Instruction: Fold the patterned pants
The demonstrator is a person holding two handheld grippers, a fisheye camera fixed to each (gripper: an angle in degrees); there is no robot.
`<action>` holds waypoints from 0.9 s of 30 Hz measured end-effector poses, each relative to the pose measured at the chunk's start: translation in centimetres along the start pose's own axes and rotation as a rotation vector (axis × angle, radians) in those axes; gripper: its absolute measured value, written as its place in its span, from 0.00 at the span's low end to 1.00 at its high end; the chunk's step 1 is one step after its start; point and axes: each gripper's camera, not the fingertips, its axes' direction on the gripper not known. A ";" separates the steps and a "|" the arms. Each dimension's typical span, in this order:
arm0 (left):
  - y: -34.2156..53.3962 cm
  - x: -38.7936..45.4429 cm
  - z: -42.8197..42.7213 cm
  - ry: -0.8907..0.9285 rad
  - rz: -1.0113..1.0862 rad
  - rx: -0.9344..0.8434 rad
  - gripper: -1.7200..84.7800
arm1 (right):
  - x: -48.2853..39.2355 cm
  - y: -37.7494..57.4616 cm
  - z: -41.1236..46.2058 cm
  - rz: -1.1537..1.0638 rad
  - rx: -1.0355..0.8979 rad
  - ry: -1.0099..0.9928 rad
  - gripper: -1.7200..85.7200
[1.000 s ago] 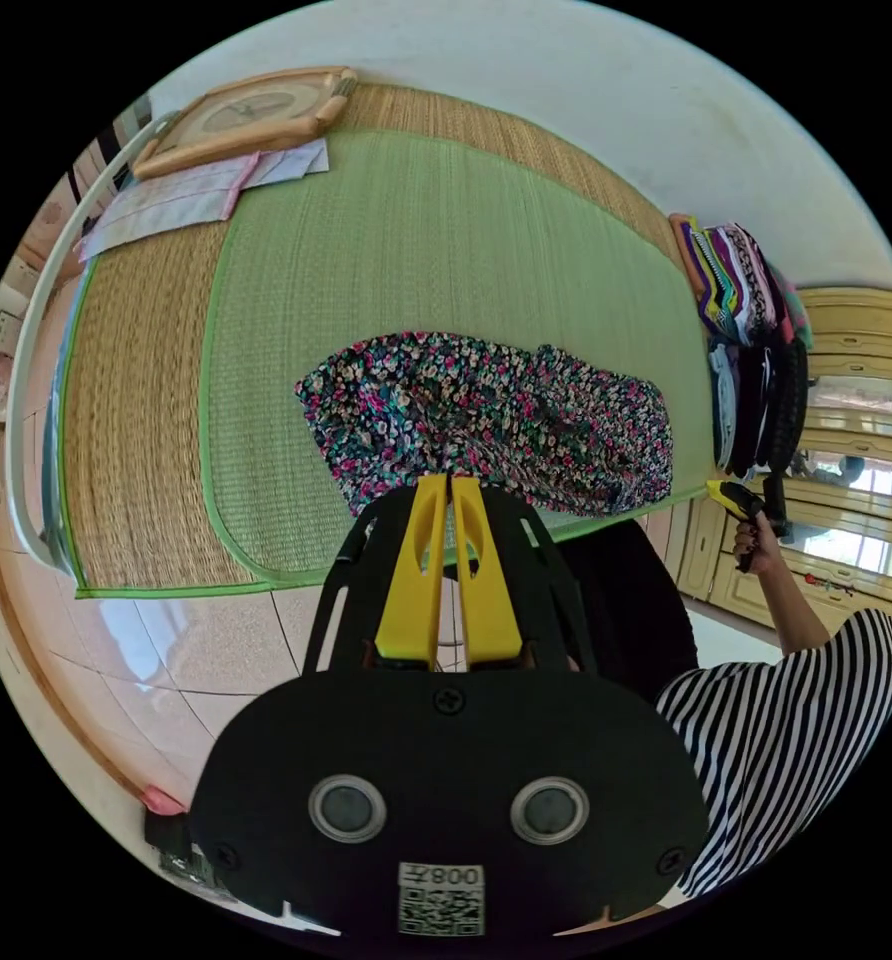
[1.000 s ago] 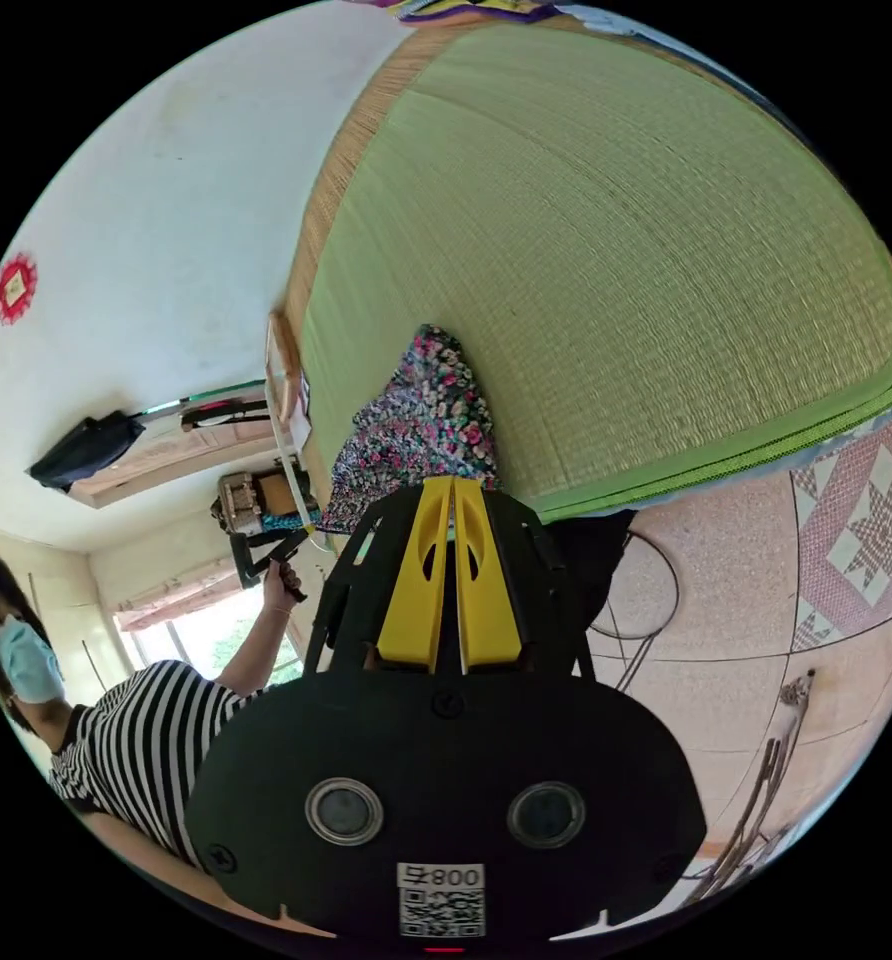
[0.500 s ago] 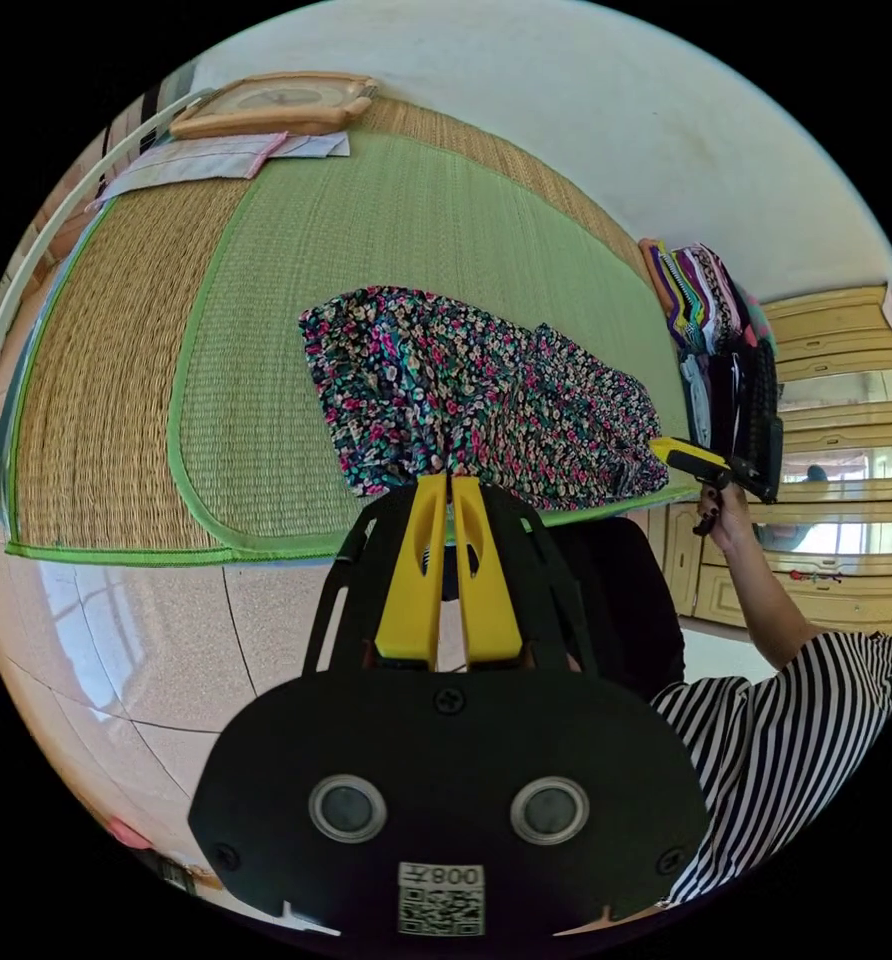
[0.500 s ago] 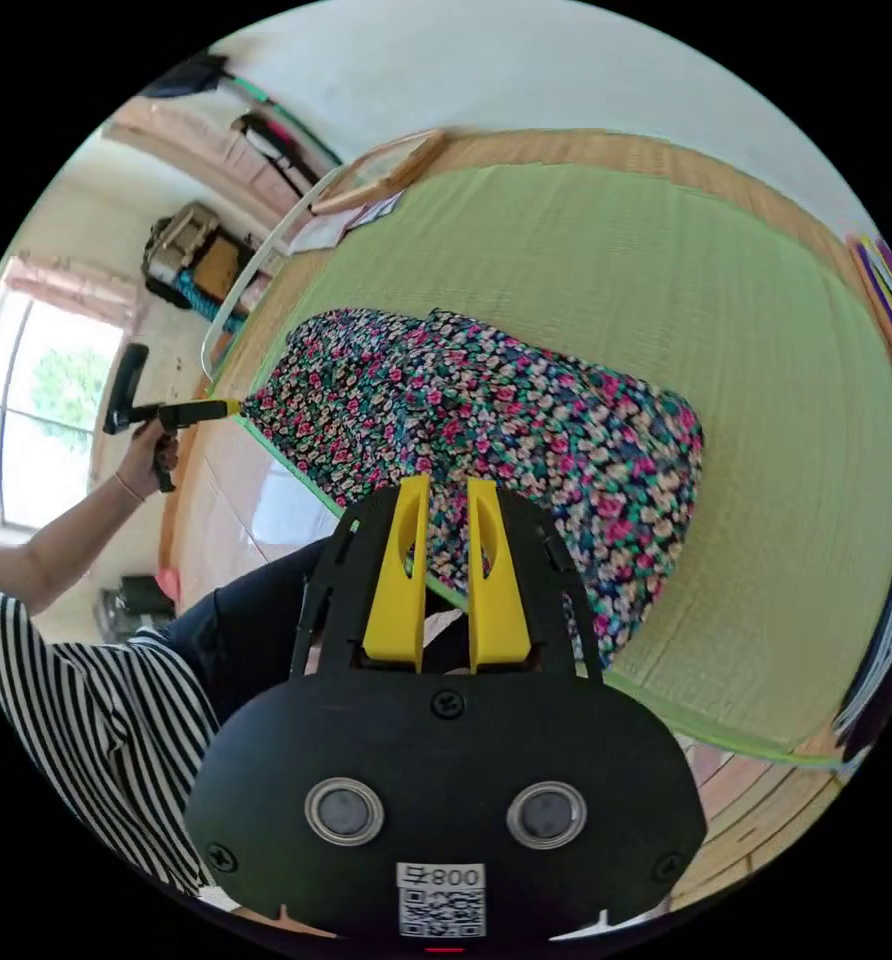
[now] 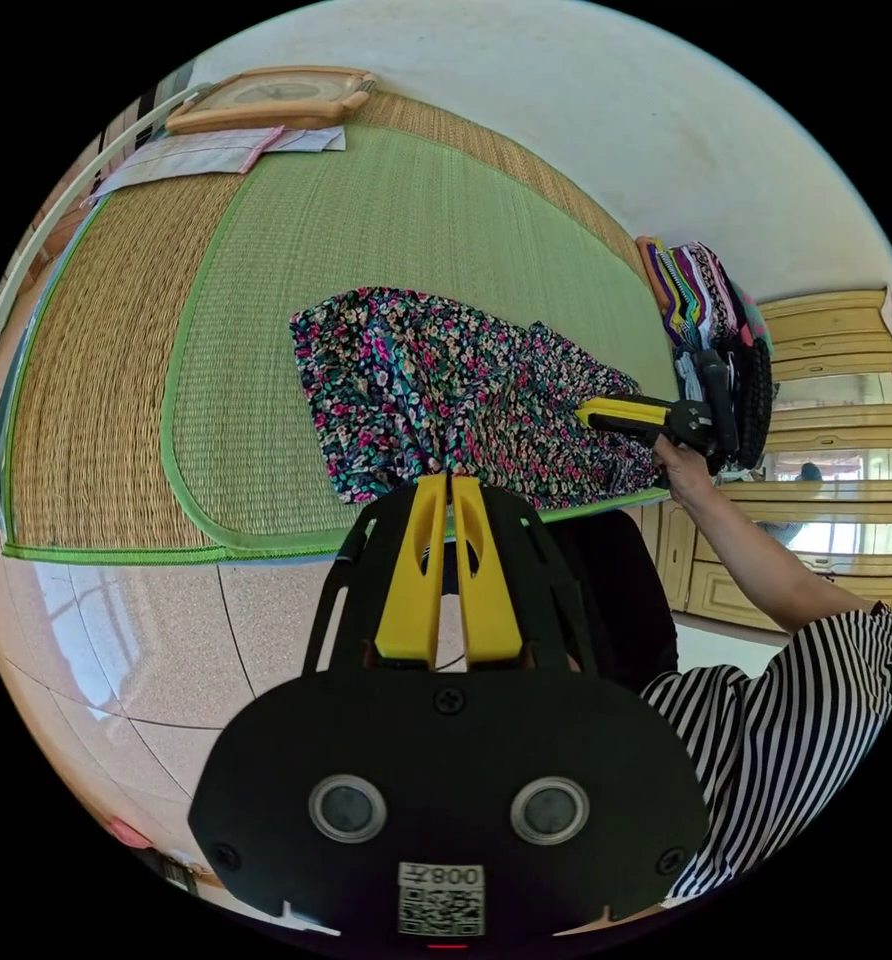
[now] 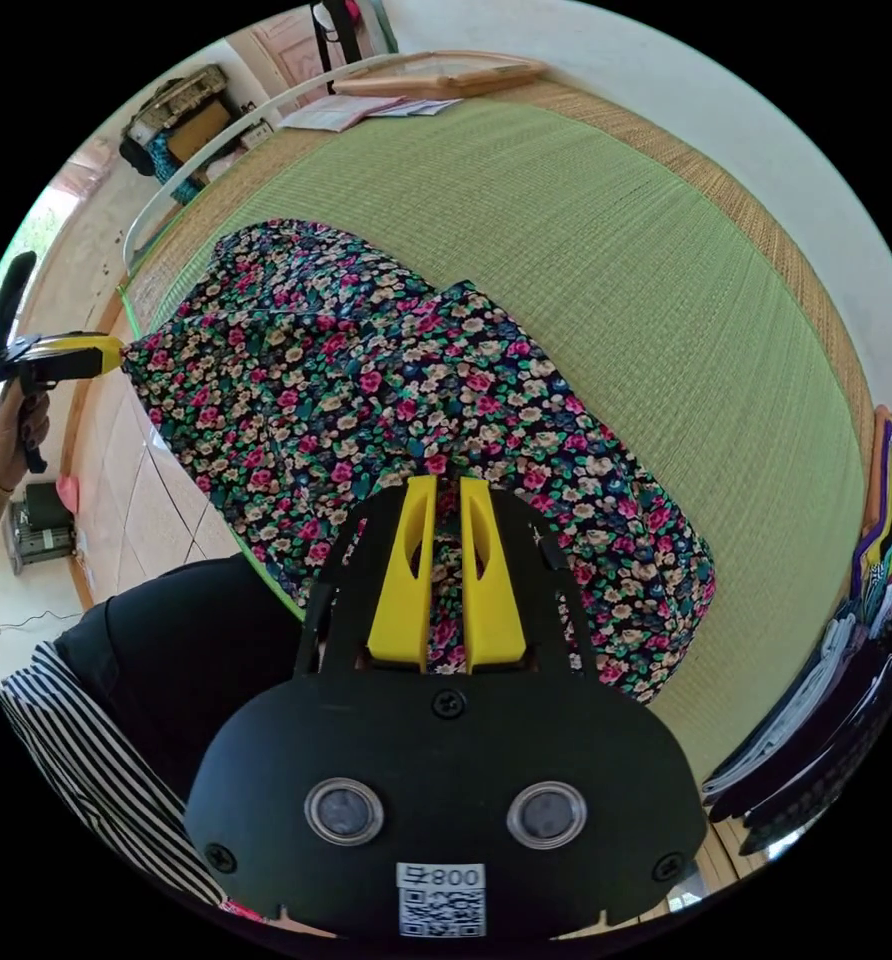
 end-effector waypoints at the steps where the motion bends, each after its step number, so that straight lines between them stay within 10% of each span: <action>1: 0.2 -0.4 0.1 0.003 0.002 0.003 0.03 | 0.2 0.5 -0.1 0.003 0.013 -0.021 0.04; 14: 1.9 -3.8 -0.9 0.068 0.073 0.073 0.03 | 13.5 17.0 -9.8 0.382 0.434 -0.521 0.02; 27: 4.3 -6.4 1.5 0.070 0.037 0.040 0.03 | 8.4 14.5 -7.8 0.184 0.286 -0.291 0.11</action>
